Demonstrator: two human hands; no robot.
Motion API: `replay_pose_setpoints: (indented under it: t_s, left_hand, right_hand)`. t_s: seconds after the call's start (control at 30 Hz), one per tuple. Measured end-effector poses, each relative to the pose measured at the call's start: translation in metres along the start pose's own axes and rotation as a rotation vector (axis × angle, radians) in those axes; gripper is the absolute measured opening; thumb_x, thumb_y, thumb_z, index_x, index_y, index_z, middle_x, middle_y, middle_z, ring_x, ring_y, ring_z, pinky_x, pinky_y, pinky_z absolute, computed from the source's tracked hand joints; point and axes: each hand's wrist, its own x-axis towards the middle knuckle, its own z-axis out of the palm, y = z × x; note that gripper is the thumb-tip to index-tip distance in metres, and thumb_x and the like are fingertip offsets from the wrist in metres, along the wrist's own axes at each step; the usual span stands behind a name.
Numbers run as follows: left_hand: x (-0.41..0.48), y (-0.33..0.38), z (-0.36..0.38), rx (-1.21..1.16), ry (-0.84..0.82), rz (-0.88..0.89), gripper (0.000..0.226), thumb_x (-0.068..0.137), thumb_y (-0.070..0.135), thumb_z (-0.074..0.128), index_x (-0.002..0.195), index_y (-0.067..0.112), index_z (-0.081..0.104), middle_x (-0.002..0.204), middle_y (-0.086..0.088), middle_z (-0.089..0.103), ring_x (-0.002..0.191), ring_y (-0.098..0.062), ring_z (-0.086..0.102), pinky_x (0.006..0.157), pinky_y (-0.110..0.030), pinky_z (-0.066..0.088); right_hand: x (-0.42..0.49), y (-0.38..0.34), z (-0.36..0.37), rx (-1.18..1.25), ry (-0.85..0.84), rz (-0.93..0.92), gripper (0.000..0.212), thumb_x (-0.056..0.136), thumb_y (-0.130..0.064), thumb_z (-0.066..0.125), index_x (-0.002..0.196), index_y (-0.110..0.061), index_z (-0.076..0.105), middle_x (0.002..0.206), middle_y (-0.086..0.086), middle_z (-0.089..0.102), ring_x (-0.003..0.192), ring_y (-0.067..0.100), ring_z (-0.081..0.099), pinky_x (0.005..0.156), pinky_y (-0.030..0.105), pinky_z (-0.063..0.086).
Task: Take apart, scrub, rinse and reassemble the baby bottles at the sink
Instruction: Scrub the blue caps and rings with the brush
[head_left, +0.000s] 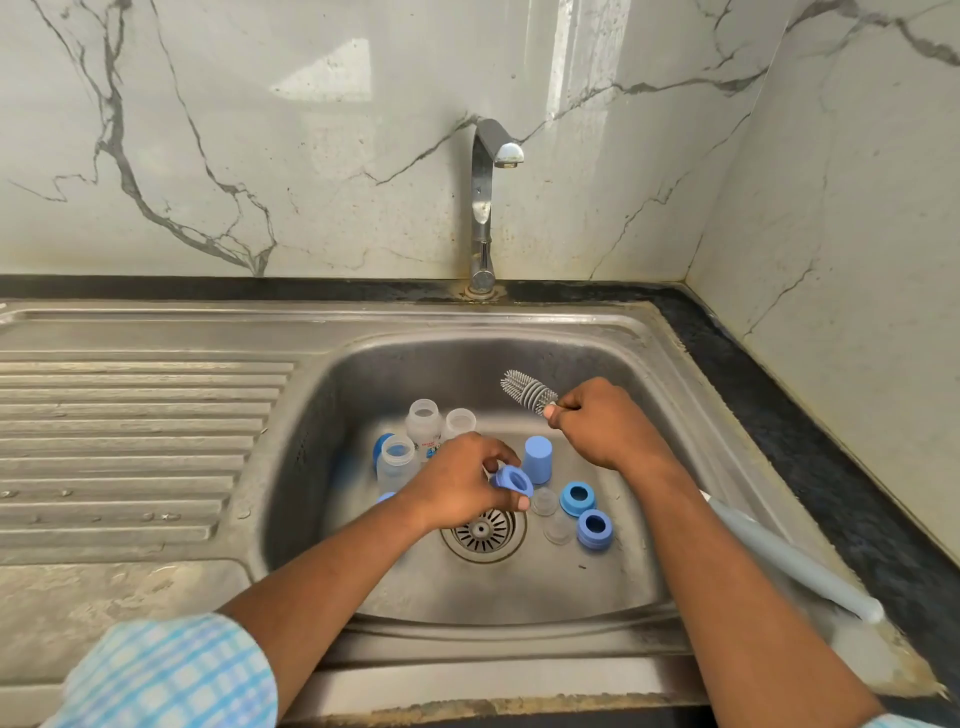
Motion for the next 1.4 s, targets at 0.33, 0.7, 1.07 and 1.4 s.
replay_pose_setpoints:
  t_s: [0.33, 0.7, 1.07, 1.4]
  left_hand:
    - [0.014, 0.017, 0.059, 0.328, -0.38, -0.114, 0.046, 0.082, 0.03, 0.076, 0.122, 0.011, 0.066, 0.116, -0.005, 0.067, 0.096, -0.02, 0.061, 0.077, -0.03, 0.049]
    - [0.023, 0.027, 0.086, 0.461, -0.401, -0.081, 0.051, 0.084, 0.035, 0.075, 0.127, 0.012, 0.058, 0.123, -0.008, 0.06, 0.107, -0.026, 0.06, 0.087, -0.035, 0.051]
    - [0.018, 0.029, 0.082, 0.407, -0.402, -0.118, 0.058, 0.085, 0.032, 0.076, 0.134, 0.01, 0.053, 0.132, -0.009, 0.056, 0.118, -0.026, 0.055, 0.098, -0.038, 0.049]
    - [-0.009, 0.026, 0.013, 0.178, -0.319, -0.225, 0.038, 0.087, 0.044, 0.07, 0.087, 0.005, 0.071, 0.077, -0.005, 0.064, 0.066, -0.017, 0.057, 0.065, -0.027, 0.047]
  right_hand:
    - [0.001, 0.0, 0.004, 0.016, -0.042, 0.009, 0.032, 0.094, -0.035, 0.062, 0.079, -0.008, 0.07, 0.069, 0.01, 0.065, 0.064, 0.024, 0.056, 0.062, 0.033, 0.044]
    - [0.0, -0.002, 0.007, 0.005, -0.064, -0.004, 0.029, 0.095, -0.034, 0.061, 0.075, -0.014, 0.066, 0.063, 0.001, 0.057, 0.059, 0.018, 0.051, 0.056, 0.026, 0.037]
    - [0.0, -0.003, 0.008, 0.005, -0.09, 0.006, 0.031, 0.095, -0.032, 0.061, 0.084, -0.006, 0.072, 0.071, 0.008, 0.063, 0.059, 0.018, 0.05, 0.056, 0.026, 0.037]
    - [-0.003, -0.006, 0.009, -0.024, -0.126, 0.039, 0.021, 0.093, -0.023, 0.059, 0.08, -0.008, 0.068, 0.071, 0.01, 0.067, 0.06, 0.022, 0.057, 0.061, 0.036, 0.05]
